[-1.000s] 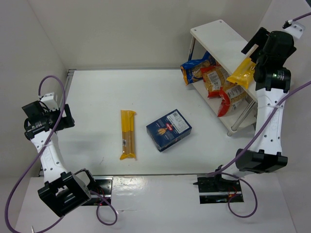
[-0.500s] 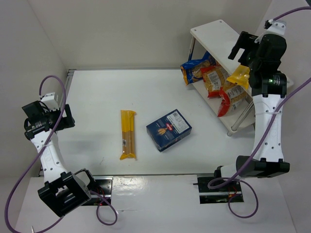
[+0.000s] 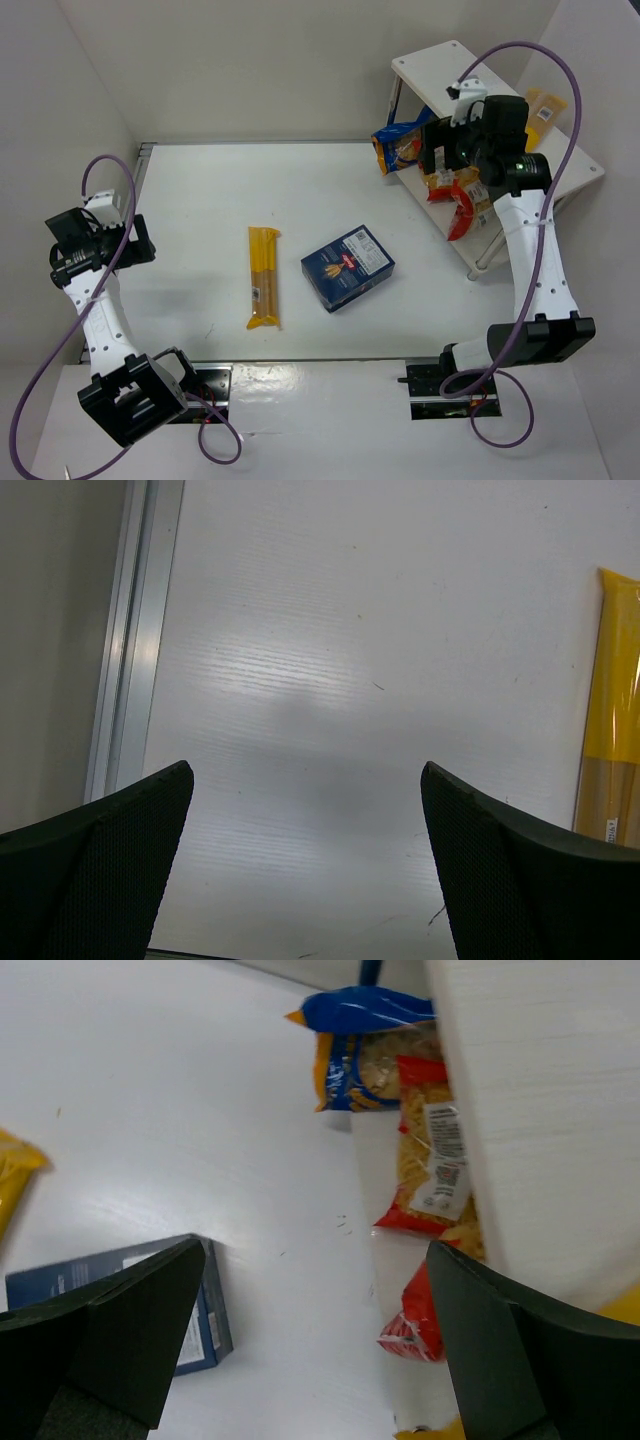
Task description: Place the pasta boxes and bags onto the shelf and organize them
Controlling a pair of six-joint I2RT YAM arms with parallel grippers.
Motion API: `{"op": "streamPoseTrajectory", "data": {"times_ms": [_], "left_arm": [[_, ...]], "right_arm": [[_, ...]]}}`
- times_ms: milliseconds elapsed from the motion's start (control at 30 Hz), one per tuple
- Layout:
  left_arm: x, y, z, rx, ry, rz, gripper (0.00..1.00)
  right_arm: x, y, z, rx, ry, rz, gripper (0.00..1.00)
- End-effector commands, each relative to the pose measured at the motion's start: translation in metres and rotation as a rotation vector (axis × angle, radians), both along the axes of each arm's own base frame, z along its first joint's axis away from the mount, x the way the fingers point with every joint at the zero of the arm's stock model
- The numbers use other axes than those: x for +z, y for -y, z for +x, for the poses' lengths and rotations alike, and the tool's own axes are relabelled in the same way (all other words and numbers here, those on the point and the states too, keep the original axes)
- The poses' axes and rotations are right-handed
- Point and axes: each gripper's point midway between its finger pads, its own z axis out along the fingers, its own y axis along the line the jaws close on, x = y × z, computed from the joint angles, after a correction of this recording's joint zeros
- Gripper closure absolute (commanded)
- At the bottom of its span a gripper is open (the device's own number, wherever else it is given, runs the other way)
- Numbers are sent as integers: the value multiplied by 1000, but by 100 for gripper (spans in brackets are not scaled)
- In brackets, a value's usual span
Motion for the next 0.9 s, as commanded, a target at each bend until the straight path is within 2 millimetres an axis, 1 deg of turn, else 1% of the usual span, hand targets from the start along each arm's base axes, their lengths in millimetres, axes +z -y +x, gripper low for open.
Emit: {"op": "streamPoseTrajectory", "data": {"times_ms": [0,33,67,100,133,167,233,267,300,333,367,400,433,467,500,533,600,700,733,867], "left_arm": [[4,3,1,-34,21,8,0],[4,3,1,-34,21,8,0],[4,3,1,-34,21,8,0],[4,3,1,-34,21,8,0],[4,3,1,-34,21,8,0],[4,3,1,-34,21,8,0],[4,4,1,-40,25,3,0],[4,4,2,-40,25,2,0],[4,4,2,-40,25,2,0],[4,4,2,-40,25,2,0],[4,4,2,-40,25,2,0],[4,4,2,-40,25,2,0],[4,4,2,-40,25,2,0],[4,4,2,-40,25,2,0],[4,4,2,-40,25,2,0],[4,4,2,-40,25,2,0],[4,4,2,-40,25,2,0],[4,4,2,-40,25,2,0],[4,4,2,-40,25,2,0],[4,4,2,-40,25,2,0]], "right_arm": [[4,-37,-25,245,26,-55,0],[-3,-41,-28,273,9,-68,0],[-6,-46,-32,311,1,-79,0],[-12,-58,-37,375,-11,-81,0],[-18,-60,-42,396,-22,-100,0],[-19,-65,-45,427,-23,-107,0],[-38,-78,-56,521,-64,-122,0],[-43,-80,-59,547,-75,-125,0],[-46,-86,-67,592,-80,-134,0],[-58,-94,-77,665,-105,-137,0],[-66,-95,-81,695,-123,-139,0],[-72,-100,-88,738,-138,-147,0],[-83,-107,-97,804,-152,-165,0],[-97,-109,-102,831,-198,-172,0],[-103,-112,-105,856,-206,-183,0],[-124,-115,-109,866,-265,-199,0],[-149,-116,-111,864,-321,-217,0],[-172,-116,-104,822,-350,-204,0],[-174,-113,-102,791,-344,-210,0],[-190,-107,-95,700,-357,-201,0]]}}
